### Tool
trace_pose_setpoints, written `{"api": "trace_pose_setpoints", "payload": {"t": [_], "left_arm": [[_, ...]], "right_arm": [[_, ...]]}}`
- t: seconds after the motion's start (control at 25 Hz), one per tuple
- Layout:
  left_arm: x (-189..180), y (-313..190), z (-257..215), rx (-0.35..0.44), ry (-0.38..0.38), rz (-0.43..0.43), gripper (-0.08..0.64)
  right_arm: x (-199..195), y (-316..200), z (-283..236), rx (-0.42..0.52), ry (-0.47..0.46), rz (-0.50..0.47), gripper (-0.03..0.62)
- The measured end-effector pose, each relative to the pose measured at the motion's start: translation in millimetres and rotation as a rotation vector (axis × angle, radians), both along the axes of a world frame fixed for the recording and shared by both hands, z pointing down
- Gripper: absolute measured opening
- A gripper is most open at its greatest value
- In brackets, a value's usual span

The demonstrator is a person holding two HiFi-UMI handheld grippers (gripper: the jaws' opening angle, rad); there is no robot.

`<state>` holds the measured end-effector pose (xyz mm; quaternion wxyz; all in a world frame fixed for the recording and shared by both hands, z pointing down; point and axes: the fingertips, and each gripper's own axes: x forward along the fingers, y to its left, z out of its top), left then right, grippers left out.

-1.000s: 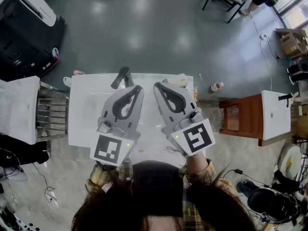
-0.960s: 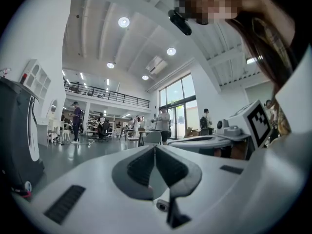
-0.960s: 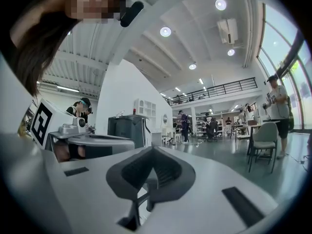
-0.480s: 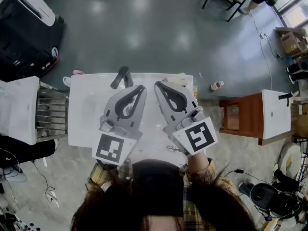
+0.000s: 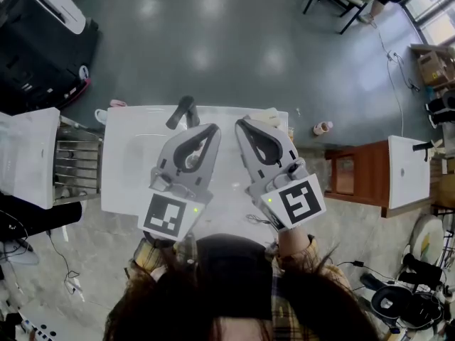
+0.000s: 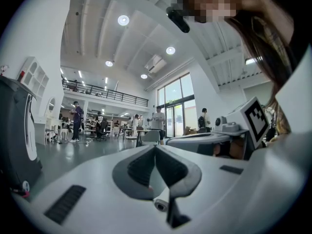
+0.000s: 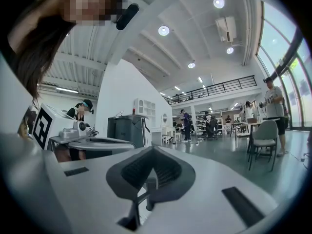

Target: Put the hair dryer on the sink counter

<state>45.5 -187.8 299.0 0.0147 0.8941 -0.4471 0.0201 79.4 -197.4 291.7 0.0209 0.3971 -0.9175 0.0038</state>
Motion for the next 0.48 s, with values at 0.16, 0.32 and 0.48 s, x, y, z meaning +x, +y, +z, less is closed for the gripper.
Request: {"api": "trace_pose_setpoints", "payload": {"t": [0.16, 0.32, 0.48], "left_arm": [[0.8, 0.2, -0.3, 0.002, 0.002, 0.002, 0.018], [1.4, 1.5, 0.3, 0.002, 0.002, 0.005, 0.018], [1.2, 2.7, -0.2, 0.002, -0.002, 0.004, 0.018]], "right_arm": [[-1.2, 0.5, 1.7, 0.001, 0.006, -0.002, 0.015], [-1.4, 1.4, 2.0, 0.001, 0.01, -0.002, 0.015], [-1.9, 3.1, 2.1, 0.002, 0.021, -0.006, 0.015]]}}
